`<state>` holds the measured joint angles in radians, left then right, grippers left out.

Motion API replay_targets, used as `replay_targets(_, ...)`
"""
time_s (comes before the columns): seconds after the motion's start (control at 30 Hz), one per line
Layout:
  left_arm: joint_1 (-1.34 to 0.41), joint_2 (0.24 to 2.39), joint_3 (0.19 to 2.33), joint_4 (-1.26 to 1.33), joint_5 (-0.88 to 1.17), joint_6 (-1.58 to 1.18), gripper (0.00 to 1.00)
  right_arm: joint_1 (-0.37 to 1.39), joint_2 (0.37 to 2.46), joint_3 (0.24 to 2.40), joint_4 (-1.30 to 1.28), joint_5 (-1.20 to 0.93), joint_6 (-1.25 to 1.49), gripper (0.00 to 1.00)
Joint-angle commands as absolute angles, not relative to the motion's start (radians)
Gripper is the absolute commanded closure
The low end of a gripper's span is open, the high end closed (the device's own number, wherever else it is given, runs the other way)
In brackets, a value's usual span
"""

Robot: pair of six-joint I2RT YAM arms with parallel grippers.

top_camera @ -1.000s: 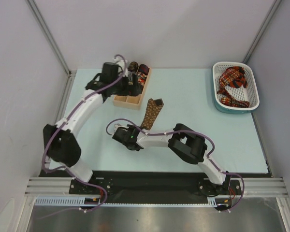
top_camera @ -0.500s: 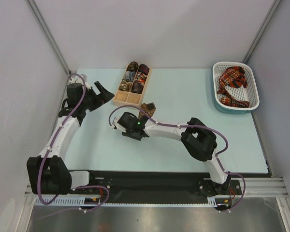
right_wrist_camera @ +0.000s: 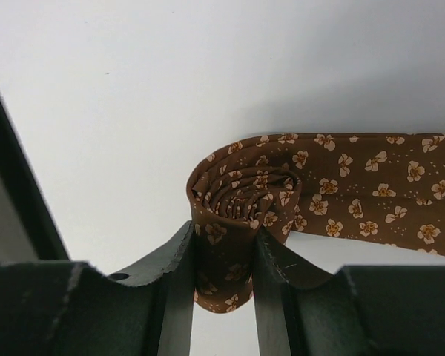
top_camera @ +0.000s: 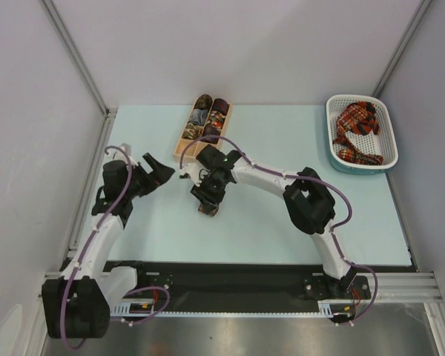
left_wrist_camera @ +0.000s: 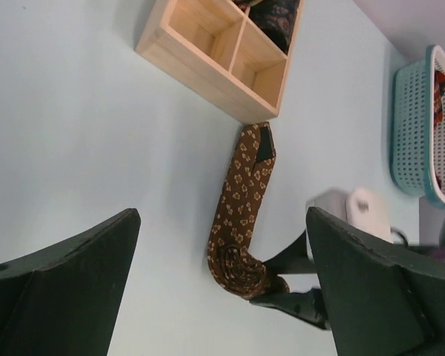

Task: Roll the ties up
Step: Roll the tie

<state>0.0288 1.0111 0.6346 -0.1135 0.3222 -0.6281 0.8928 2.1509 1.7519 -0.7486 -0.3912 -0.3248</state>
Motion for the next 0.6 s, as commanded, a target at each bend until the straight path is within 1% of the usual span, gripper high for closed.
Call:
replay_targets(0.0, -0.041, 0.933, 0.566, -0.044, 0.292, -0.614, 0.0, 0.839, 2.198, 1.819, -0.841, -0.635, -0.325, 0.73)
replay_targets(0.13, -0.196, 0.867, 0.493, -0.017, 0.207, -0.572, 0.0, 0.784, 2.267, 1.865, -0.882, -0.753, -0.34, 0.72)
replay_targets(0.27, -0.323, 0.847, 0.425, 0.024, 0.123, -0.519, 0.0, 0.73, 2.333, 1.914, -0.929, -0.88, -0.373, 0.72)
replay_targets(0.33, -0.36, 0.845, 0.394, 0.04, 0.1, -0.474, 0.0, 0.704, 2.352, 1.934, -0.948, -0.949, -0.39, 0.72)
replay_targets(0.53, -0.492, 0.896, 0.403, 0.061, 0.003, -0.327, 0.0, 0.663, 2.431, 2.0, -1.003, -1.071, -0.436, 0.72)
replay_targets(0.57, -0.532, 0.905, 0.406, 0.069, -0.062, -0.304, 0.0, 0.658, 2.44, 2.008, -1.018, -1.075, -0.442, 0.72)
